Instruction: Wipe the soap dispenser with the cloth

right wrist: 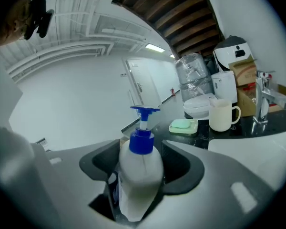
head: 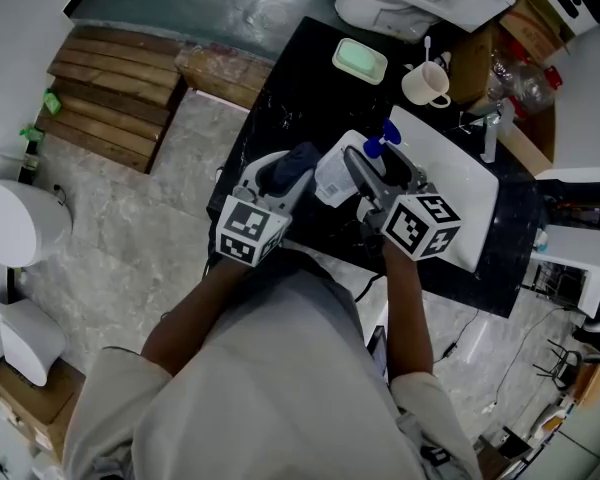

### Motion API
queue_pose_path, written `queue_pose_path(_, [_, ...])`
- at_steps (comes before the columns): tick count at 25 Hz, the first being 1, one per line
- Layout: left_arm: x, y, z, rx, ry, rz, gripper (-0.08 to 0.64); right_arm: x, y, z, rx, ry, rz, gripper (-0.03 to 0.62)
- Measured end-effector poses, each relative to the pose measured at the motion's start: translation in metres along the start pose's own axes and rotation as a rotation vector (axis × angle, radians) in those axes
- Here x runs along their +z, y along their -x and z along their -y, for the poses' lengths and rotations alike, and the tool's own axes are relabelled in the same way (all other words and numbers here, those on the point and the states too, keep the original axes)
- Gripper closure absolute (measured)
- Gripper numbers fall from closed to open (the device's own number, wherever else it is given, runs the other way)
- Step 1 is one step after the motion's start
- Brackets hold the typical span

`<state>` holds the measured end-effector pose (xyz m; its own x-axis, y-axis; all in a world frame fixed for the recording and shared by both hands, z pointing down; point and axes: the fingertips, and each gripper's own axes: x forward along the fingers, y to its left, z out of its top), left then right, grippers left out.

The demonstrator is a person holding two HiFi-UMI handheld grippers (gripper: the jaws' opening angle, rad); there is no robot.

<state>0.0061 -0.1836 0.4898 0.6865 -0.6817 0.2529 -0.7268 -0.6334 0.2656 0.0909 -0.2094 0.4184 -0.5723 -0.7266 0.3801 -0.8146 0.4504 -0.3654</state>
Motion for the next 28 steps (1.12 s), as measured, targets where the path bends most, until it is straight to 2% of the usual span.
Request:
queue_pose_path(10, [-0.008, -0.004, 0.007, -0.005, -0.038, -0.032, 0.408, 0.008, 0.013, 0.032, -0.117, -0.079, 0.117, 0.33])
queue_pose_path(28, [0.002, -0.016, 0.022, -0.022, -0.048, -0.058, 0.408, 0.004, 0.02, 0.032, -0.141, -0.059, 0.134, 0.33])
